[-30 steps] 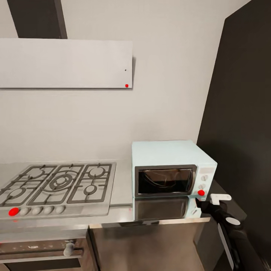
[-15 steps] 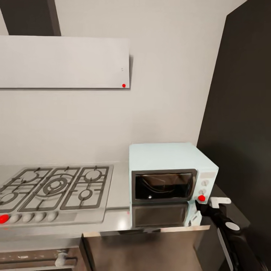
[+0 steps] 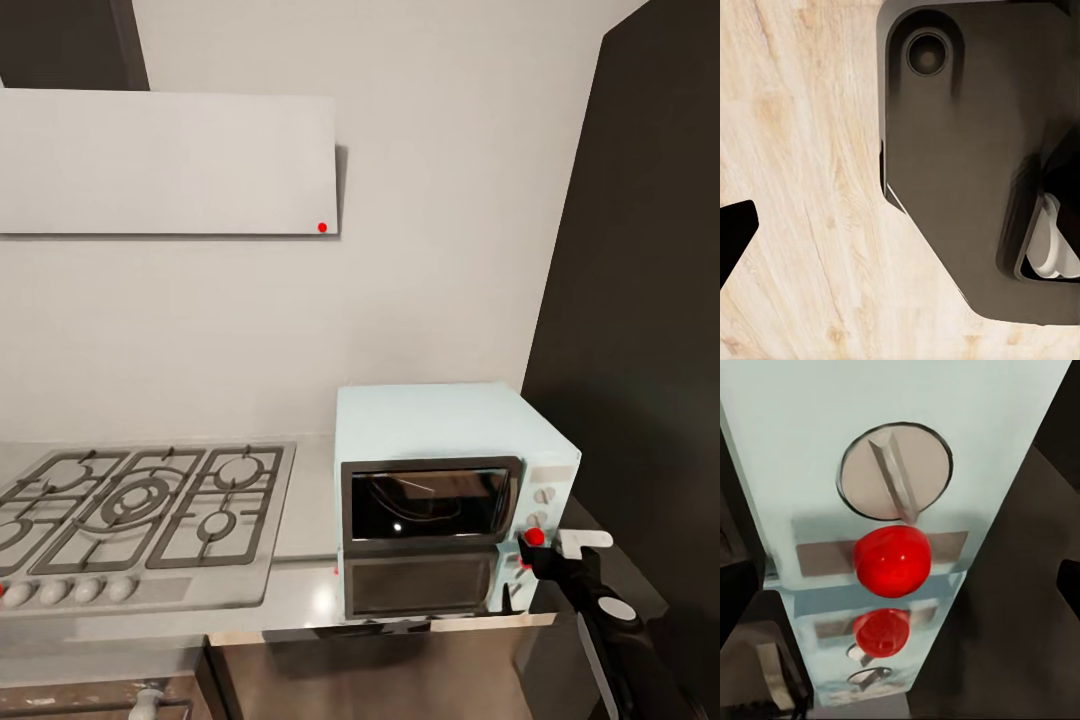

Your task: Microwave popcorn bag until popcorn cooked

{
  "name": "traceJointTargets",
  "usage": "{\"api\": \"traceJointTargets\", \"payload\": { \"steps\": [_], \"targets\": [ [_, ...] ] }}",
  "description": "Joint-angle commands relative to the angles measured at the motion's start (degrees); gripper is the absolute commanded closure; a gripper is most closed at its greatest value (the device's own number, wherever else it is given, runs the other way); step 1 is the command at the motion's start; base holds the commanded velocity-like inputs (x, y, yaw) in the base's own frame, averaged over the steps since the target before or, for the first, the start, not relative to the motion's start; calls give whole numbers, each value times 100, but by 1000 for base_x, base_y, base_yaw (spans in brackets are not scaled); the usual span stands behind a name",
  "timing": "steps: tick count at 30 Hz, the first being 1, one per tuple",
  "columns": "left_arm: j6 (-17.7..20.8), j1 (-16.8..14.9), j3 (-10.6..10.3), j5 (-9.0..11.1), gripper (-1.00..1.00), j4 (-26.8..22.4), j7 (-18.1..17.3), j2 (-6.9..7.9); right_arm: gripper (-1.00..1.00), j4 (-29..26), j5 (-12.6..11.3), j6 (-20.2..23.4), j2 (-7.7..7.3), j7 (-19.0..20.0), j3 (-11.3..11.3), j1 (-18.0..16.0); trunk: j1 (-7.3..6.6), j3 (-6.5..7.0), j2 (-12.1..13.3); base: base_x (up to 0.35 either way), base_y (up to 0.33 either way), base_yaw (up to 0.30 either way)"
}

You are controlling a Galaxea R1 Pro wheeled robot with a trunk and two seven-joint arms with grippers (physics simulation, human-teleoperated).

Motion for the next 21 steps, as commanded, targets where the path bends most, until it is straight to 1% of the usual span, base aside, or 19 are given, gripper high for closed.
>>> {"api": "traceJointTargets", "payload": {
  "steps": [1,5,9,15,18,21],
  "targets": [
    [34,-2,-48,59,-100,-13,2,2,-100,7,60,28,3,48,-16,-5,3,-12,-12,0,0,0],
    [34,-2,-48,59,-100,-13,2,2,-100,44,60,28,3,46,-14,-5,3,-12,-12,0,0,0],
    [34,-2,-48,59,-100,-13,2,2,-100,248,60,-8,3,46,-22,-5,3,-12,-12,0,0,0],
    [34,-2,-48,59,-100,-13,2,2,-100,703,60,-677,-1,44,-32,-5,3,-12,-12,0,0,0],
    [35,-2,-48,59,-100,-13,2,2,-100,928,60,-914,-3,44,-36,-5,3,-12,-12,0,0,0],
    [35,-2,-48,59,-100,-13,2,2,-100,992,60,-1032,-5,44,-36,-5,3,-12,-12,0,0,0]
  ]
}}
